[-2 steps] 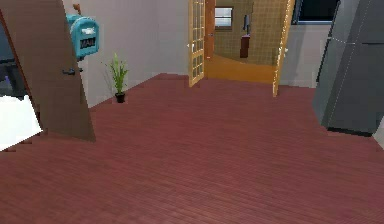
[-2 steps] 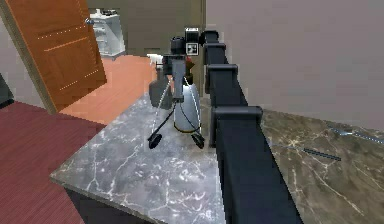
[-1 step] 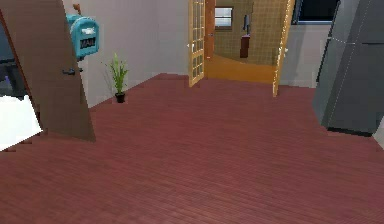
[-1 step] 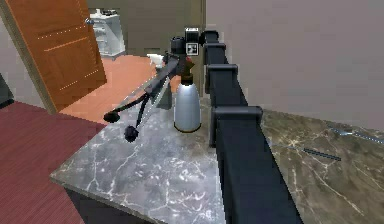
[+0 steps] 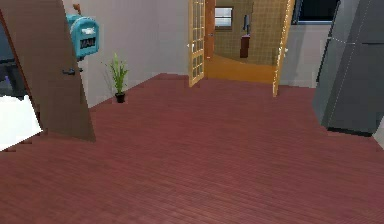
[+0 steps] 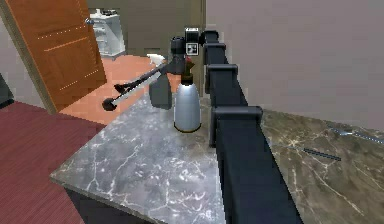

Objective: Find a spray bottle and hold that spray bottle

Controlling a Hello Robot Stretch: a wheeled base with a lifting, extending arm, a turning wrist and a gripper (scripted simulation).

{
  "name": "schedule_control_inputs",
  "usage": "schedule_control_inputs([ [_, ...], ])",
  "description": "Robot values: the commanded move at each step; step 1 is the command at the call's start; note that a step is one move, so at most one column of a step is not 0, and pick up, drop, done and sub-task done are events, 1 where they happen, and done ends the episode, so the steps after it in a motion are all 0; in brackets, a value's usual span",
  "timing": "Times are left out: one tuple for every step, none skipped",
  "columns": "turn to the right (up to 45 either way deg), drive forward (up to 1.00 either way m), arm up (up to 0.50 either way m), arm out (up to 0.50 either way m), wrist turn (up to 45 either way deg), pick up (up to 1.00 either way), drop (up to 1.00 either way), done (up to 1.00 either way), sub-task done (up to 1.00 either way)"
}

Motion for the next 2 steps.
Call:
schedule_control_inputs([
  [0.0, 0.00, 0.00, 0.00, 45.0, 0.00, 0.00, 0.00, 0.00],
  [0.0, 0.00, 0.00, 0.00, 27.0, 0.00, 0.00, 0.00, 0.00],
])
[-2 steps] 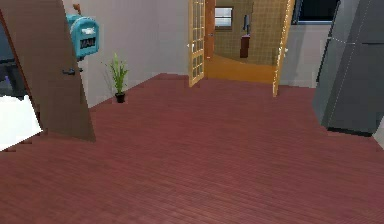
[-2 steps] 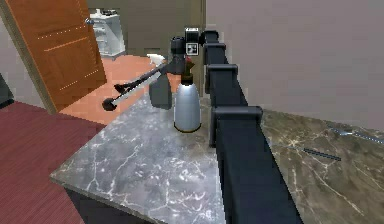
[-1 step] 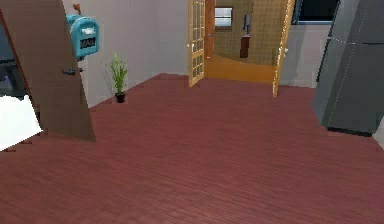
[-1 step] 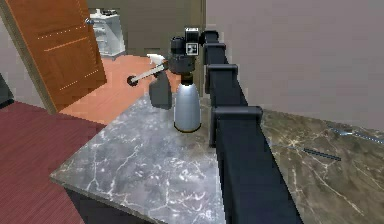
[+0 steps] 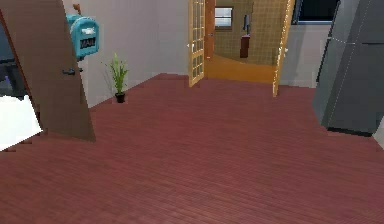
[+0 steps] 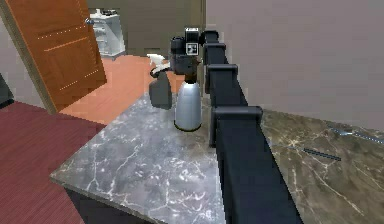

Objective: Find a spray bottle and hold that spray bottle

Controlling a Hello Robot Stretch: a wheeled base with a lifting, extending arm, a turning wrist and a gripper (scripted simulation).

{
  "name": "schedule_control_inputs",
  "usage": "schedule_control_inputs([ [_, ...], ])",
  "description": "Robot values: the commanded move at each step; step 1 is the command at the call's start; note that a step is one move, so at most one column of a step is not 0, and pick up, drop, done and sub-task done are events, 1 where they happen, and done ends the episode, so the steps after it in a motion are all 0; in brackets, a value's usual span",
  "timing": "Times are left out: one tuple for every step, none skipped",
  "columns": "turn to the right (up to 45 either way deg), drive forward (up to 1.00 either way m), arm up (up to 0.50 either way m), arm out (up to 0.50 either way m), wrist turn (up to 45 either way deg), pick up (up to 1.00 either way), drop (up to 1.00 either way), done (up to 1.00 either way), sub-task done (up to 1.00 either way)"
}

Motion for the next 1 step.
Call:
schedule_control_inputs([
  [0.0, 0.00, 0.00, 0.00, 0.0, 1.00, 0.00, 0.00, 0.00],
])
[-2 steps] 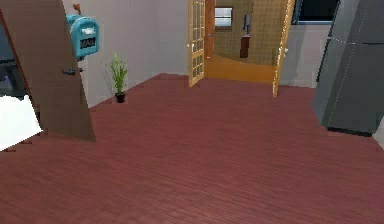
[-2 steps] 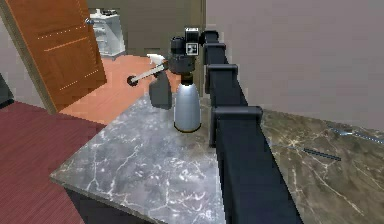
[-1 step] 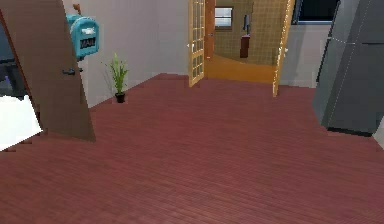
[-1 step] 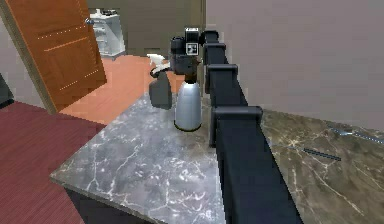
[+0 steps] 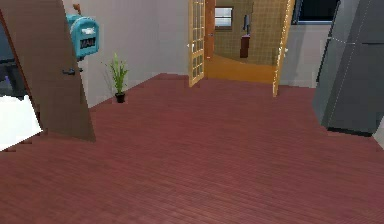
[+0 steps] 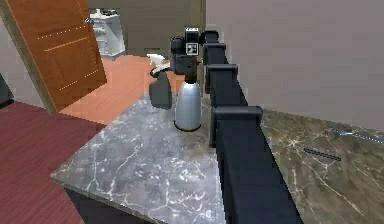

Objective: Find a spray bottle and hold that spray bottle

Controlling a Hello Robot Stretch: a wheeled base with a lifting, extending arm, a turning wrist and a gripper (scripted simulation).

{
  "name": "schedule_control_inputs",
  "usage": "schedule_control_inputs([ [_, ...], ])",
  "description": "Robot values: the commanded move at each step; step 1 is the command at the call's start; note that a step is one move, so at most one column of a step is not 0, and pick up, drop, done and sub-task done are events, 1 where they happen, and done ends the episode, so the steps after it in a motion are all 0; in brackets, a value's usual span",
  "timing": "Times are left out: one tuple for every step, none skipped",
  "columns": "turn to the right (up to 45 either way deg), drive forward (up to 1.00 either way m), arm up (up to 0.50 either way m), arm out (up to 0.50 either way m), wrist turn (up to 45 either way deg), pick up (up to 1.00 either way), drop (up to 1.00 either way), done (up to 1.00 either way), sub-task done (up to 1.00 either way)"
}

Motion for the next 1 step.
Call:
schedule_control_inputs([
  [0.0, 0.00, 0.00, 0.00, 0.0, 0.00, 0.00, 1.00, 0.00],
])
